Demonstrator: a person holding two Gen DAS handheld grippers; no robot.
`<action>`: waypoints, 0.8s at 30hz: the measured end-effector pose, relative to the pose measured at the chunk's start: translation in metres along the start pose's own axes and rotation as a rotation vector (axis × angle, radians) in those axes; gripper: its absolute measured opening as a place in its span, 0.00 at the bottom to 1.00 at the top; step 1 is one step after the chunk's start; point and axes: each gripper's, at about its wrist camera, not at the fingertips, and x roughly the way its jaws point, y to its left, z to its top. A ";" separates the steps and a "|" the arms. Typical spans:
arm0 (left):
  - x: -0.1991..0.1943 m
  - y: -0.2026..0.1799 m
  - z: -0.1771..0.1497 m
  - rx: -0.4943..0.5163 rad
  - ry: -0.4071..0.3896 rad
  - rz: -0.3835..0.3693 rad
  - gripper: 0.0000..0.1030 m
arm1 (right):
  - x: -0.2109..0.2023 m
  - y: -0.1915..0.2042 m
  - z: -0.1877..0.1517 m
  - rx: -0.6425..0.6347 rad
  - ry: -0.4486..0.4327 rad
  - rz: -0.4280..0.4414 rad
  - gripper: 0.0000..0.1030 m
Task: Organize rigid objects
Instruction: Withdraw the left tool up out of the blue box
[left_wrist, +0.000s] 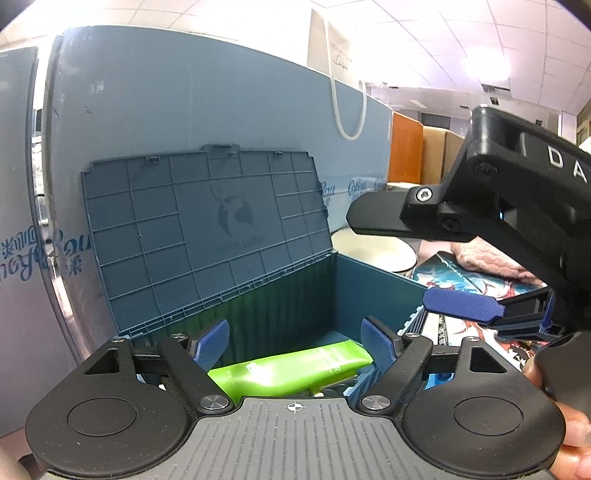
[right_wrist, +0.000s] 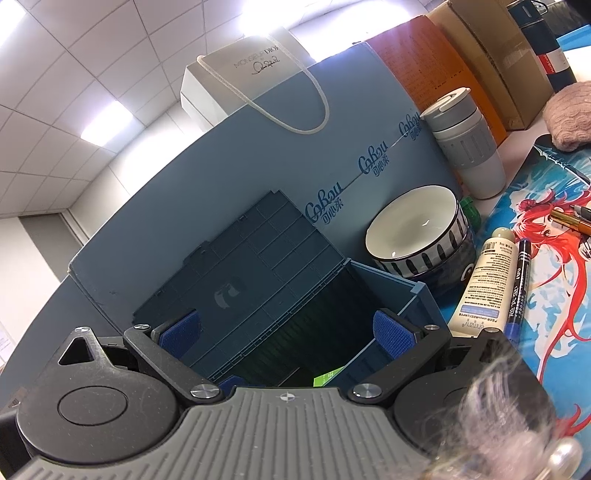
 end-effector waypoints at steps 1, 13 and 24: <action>-0.002 0.001 0.000 -0.004 -0.002 0.000 0.79 | 0.000 0.000 0.000 0.000 -0.001 0.000 0.98; -0.027 -0.010 0.012 0.034 -0.059 0.089 0.93 | -0.011 -0.006 0.010 0.018 -0.049 0.007 0.98; -0.034 -0.037 0.023 0.051 -0.116 0.165 0.95 | -0.044 -0.002 0.027 -0.098 -0.225 -0.034 1.00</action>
